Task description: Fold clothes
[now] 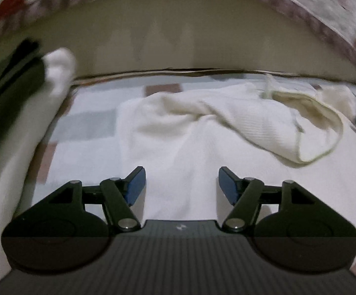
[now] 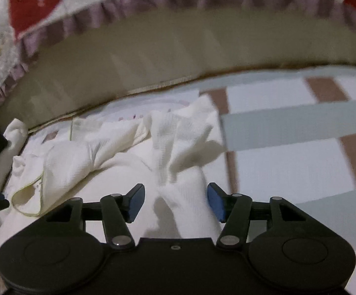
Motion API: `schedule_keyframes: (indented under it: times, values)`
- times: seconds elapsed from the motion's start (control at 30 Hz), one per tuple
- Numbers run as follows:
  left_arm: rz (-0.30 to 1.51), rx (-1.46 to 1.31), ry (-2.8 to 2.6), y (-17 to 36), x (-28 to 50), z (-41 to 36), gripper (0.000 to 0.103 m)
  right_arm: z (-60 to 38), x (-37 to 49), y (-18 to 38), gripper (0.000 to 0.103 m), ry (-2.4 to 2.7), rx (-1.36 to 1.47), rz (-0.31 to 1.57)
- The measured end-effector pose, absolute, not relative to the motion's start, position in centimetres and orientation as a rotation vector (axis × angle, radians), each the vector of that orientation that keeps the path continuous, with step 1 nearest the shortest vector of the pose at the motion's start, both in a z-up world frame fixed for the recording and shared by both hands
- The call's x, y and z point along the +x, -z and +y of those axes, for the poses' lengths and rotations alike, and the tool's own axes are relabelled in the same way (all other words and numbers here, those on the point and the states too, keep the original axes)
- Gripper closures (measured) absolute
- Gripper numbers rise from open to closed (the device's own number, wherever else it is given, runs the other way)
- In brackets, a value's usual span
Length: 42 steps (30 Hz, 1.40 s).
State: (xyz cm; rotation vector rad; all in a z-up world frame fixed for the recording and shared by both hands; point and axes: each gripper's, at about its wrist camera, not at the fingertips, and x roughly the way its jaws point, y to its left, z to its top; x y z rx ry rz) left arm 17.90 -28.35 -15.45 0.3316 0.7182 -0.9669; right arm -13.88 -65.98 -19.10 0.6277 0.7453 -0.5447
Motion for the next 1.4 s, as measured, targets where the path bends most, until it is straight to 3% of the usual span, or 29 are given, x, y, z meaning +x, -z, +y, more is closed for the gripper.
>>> schedule_keyframes:
  times: [0.07,0.1,0.13,0.47,0.63,0.7,0.73,0.77,0.8,0.87,0.93,1.0,1.07,1.4]
  values:
    - [0.72,0.298,1.026,14.9,17.0,-28.2,0.038,-65.9,-12.2,19.5,0.056,0.564,0.526,0.809]
    - [0.717,0.287,1.055,14.7,16.4,-28.2,0.038,-65.7,-11.6,19.3,0.079,0.581,0.459,0.821]
    - [0.713,0.277,1.084,14.5,15.8,-28.2,0.038,-65.9,-11.4,19.2,0.082,0.611,0.427,0.829]
    - [0.723,0.421,1.25,16.5,9.7,-32.8,0.036,-66.2,-15.4,18.5,0.082,0.772,0.49,0.714]
    - [0.725,0.457,1.213,16.8,10.2,-37.3,0.035,-65.9,-16.6,18.6,0.077,0.738,0.52,0.683]
    - [0.705,0.467,1.218,16.5,10.9,-39.4,0.043,-66.0,-16.5,18.6,0.076,0.71,0.501,0.709]
    - [0.679,0.484,1.213,16.2,11.3,-40.4,0.061,-66.0,-16.5,18.6,0.074,0.697,0.497,0.719]
    - [0.647,0.507,1.206,15.9,11.7,-41.6,0.087,-66.0,-16.7,18.6,0.072,0.685,0.498,0.723]
    - [0.621,0.535,1.178,15.6,12.5,-42.8,0.092,-66.1,-16.9,18.5,0.07,0.675,0.501,0.725]
    - [0.59,0.521,1.087,14.5,14.6,-44.9,0.093,-66.0,-17.3,18.6,0.07,0.652,0.504,0.734]
    - [0.555,0.424,0.988,12.9,17.6,-46.1,0.09,-65.9,-17.6,18.7,0.07,0.626,0.5,0.75]
    - [0.582,0.279,0.917,11.8,20.8,-46.2,0.08,-65.6,-17.8,18.7,0.069,0.609,0.489,0.764]
    - [0.642,0.182,0.876,11.2,22.6,-44.9,0.056,-65.4,-18.0,18.8,0.067,0.598,0.491,0.771]
    - [0.856,0.111,0.719,13.6,19.5,-25.0,0.051,-62.6,-23.2,18.9,0.061,0.562,0.727,0.655]
